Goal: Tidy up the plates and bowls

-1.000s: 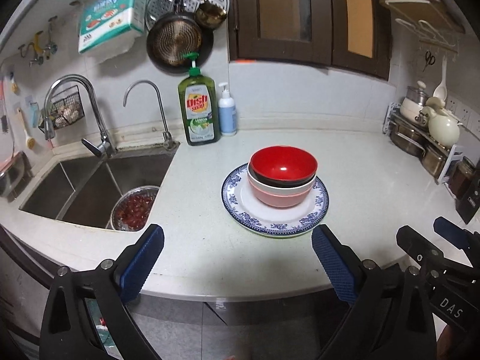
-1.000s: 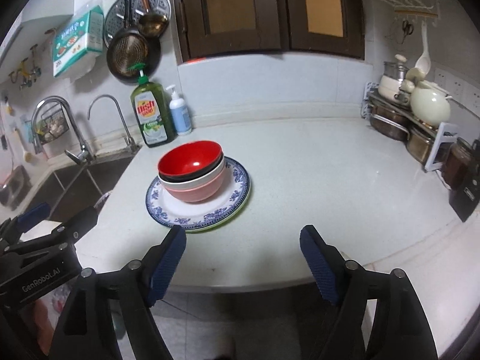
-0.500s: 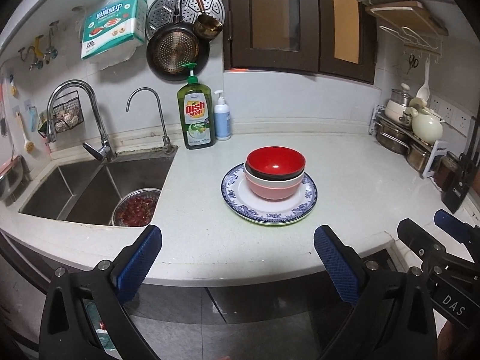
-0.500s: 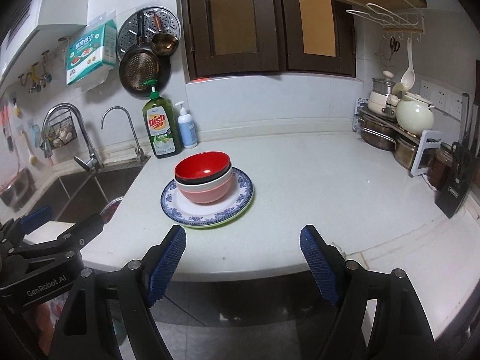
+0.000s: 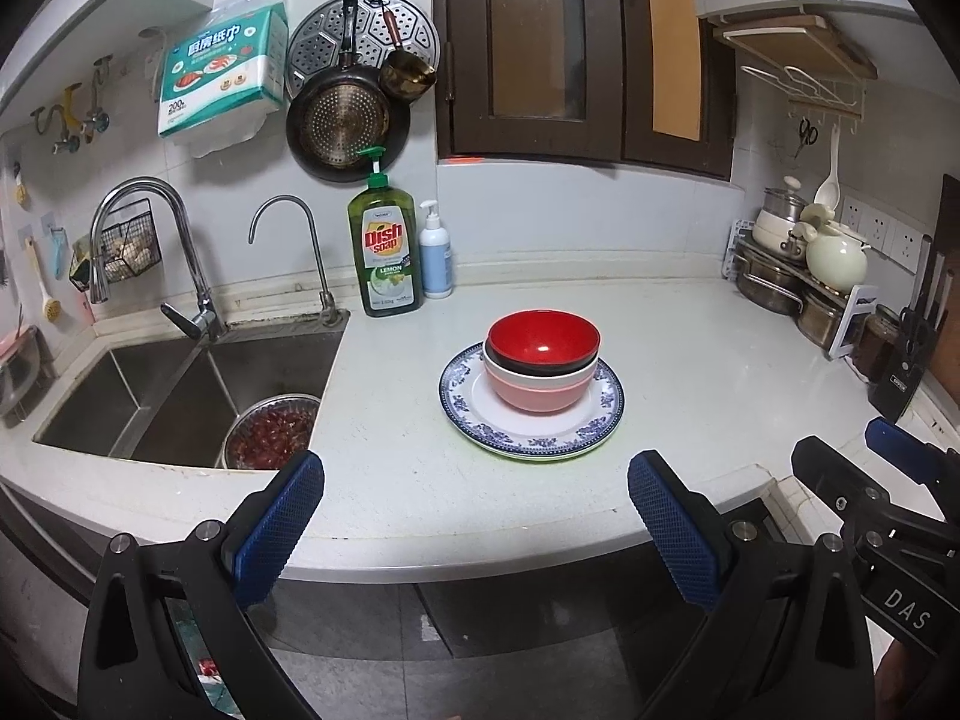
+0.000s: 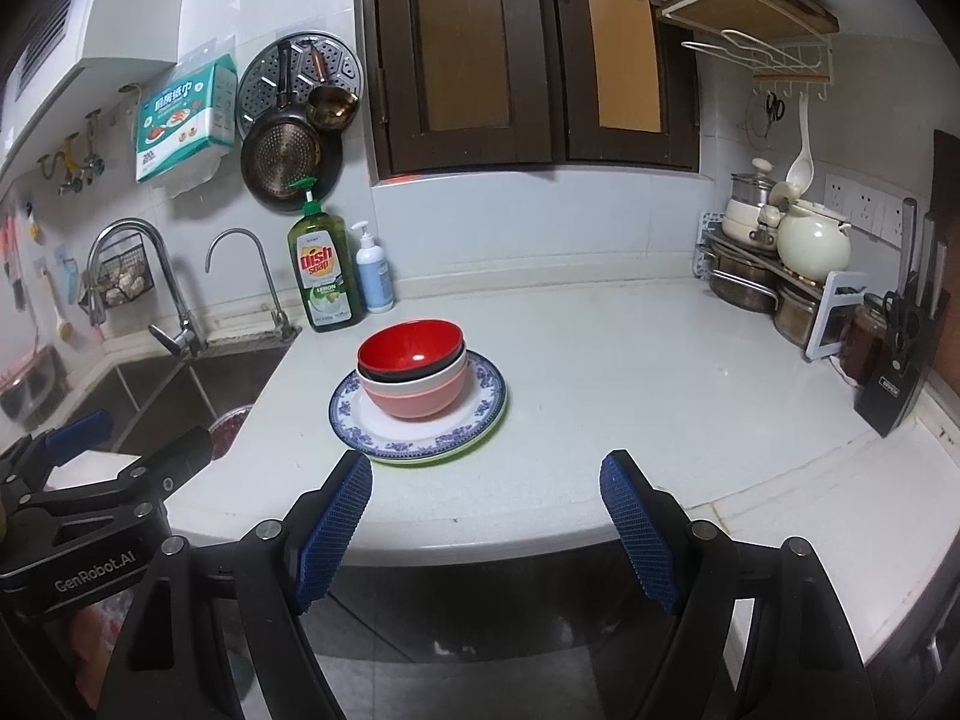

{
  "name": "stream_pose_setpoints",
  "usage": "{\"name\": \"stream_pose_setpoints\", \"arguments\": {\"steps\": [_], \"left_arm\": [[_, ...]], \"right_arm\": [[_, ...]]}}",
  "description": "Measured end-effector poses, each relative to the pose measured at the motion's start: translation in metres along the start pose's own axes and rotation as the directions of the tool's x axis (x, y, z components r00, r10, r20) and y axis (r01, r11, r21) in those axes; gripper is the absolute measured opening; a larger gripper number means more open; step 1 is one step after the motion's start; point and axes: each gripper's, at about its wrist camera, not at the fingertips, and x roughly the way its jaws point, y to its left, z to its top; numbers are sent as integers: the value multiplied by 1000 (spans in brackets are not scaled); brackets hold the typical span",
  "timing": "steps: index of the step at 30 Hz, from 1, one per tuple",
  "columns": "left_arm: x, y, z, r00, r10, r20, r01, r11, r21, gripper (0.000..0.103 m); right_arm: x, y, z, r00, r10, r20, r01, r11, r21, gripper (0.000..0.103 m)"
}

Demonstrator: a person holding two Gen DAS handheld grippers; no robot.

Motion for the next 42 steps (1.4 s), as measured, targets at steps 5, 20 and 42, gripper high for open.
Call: {"name": "stream_pose_setpoints", "arguments": {"steps": [5, 20, 42], "left_arm": [[-2, 2, 0, 1000, -3, 3, 3, 1000, 1, 103], [-10, 7, -3, 1000, -8, 10, 8, 1000, 3, 103], [-15, 12, -6, 1000, -6, 15, 6, 1000, 2, 103]], "right_arm": [[-1, 1, 0, 1000, 2, 2, -2, 1000, 0, 79], [-11, 2, -4, 1000, 10, 9, -10, 1000, -3, 80], [-17, 2, -6, 1000, 19, 7, -19, 1000, -11, 79]]}}
